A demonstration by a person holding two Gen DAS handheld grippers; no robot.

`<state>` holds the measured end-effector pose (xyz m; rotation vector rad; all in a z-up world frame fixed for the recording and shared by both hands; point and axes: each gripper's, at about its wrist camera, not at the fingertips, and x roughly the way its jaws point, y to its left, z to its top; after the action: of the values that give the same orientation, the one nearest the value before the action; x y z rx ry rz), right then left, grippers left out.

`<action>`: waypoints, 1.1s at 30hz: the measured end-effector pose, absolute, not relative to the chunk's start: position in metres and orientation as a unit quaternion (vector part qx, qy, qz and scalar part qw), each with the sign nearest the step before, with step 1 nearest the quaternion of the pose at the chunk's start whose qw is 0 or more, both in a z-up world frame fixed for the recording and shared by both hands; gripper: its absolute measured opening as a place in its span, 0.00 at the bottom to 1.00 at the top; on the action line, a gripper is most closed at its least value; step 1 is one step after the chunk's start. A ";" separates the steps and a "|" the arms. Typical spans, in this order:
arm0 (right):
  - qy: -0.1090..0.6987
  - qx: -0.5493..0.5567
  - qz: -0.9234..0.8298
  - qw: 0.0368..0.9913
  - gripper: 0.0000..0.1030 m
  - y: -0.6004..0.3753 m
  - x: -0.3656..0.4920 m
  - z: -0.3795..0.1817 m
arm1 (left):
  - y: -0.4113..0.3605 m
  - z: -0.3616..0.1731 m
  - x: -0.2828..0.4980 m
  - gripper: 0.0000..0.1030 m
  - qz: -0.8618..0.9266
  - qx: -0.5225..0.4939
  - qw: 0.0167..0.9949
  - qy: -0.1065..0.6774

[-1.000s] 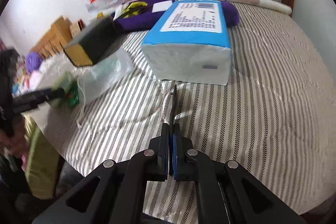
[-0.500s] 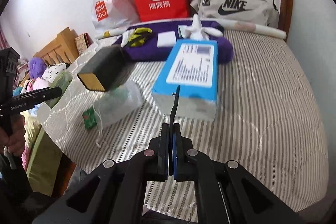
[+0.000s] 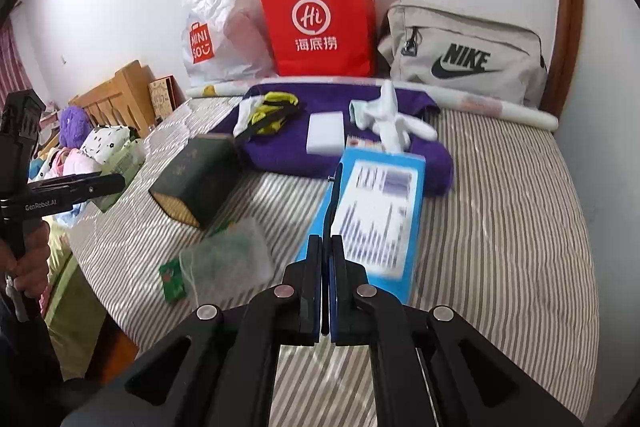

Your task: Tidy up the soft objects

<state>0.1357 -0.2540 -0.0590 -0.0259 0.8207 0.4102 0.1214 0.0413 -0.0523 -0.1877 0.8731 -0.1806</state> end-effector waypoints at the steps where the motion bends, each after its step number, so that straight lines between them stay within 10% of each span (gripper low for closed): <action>1: 0.395 -0.013 0.200 0.897 0.03 -0.252 0.141 -0.057 | 0.042 -0.051 0.125 0.46 -0.087 -0.093 0.898 0.421; 24: 0.433 -0.013 0.249 0.866 0.04 -0.237 0.264 -0.067 | 0.030 -0.064 0.257 0.46 -0.098 -0.077 0.883 0.453; 33: 0.457 -0.061 0.278 0.843 0.34 -0.212 0.224 -0.091 | 0.026 -0.073 0.252 0.46 -0.114 -0.088 0.875 0.462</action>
<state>0.2244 -0.2119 -0.0909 -0.1297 0.9656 0.5872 0.2519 0.0260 -0.0733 -0.1846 0.9655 -0.2376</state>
